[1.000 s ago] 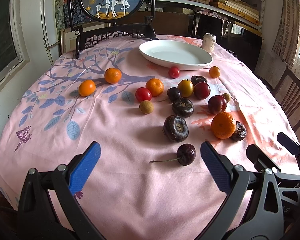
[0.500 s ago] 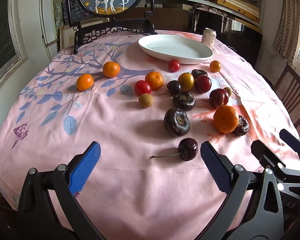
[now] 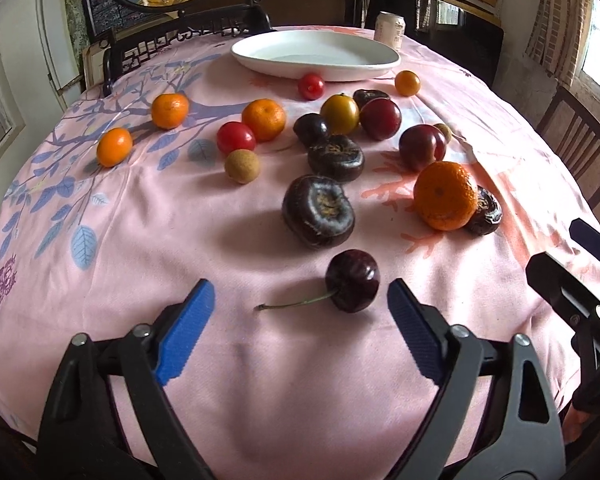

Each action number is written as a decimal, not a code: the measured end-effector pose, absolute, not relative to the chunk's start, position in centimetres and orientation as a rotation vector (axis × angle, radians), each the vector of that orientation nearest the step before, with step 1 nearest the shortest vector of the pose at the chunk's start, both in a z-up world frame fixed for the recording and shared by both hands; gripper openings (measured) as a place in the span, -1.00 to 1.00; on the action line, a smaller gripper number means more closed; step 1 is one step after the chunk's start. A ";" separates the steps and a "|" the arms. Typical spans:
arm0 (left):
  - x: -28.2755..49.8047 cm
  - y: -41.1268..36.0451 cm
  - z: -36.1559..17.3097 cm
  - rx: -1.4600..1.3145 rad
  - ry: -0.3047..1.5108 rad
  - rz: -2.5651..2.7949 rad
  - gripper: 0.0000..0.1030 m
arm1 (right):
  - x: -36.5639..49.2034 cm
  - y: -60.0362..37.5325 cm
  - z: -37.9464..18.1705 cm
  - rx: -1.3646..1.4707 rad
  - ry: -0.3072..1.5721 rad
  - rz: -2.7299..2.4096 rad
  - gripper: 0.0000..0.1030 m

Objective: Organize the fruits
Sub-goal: 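Grasp a dark mangosteen with the right gripper while the left gripper grasps a dark cherry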

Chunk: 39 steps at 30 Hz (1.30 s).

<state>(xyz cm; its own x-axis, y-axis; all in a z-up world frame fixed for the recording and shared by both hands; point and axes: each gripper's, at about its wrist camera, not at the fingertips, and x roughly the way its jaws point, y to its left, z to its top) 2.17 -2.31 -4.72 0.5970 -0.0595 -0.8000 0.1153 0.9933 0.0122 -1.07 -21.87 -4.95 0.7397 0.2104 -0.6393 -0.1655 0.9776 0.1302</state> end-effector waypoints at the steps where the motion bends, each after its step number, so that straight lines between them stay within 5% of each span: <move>1: 2.4 -2.6 -4.9 0.073 0.936 -0.109 0.31 | -1.0 -22.0 -5.0 0.069 0.715 0.211 0.97; 4: 2.6 -3.2 -4.7 0.085 0.907 -0.110 -0.46 | -0.6 -22.4 -4.9 0.071 0.733 0.227 0.97; 9: 2.7 -3.0 -4.2 0.067 0.903 -0.142 -0.46 | 0.8 -21.8 -5.1 0.005 0.800 0.266 0.91; 12: 2.5 -2.3 -3.5 0.054 0.885 -0.151 -0.46 | 2.1 -20.7 -5.9 -0.076 0.862 0.298 0.41; 15: 2.5 -1.3 -3.2 0.039 0.879 -0.152 -0.46 | 3.7 -19.8 -6.6 -0.125 0.909 0.310 0.29; 19: 2.8 -0.3 -2.8 0.035 0.875 -0.155 -0.46 | 5.5 -19.3 -7.1 -0.165 0.941 0.324 -0.17; 31: 8.1 1.0 2.5 0.052 0.845 -0.198 -0.46 | 6.1 -22.4 -2.5 -0.024 0.830 0.406 -0.24; 39: 20.0 -1.9 5.3 0.057 0.846 -0.177 -0.46 | 15.1 -19.4 1.6 -0.085 0.689 0.387 -0.24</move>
<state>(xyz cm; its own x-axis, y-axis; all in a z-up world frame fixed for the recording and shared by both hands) 20.01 -1.92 5.31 0.6494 -0.1334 -0.7486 0.1785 0.9837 -0.0204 15.07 -19.36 1.60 0.7039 0.3198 -0.6343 -0.3755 0.9255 0.0500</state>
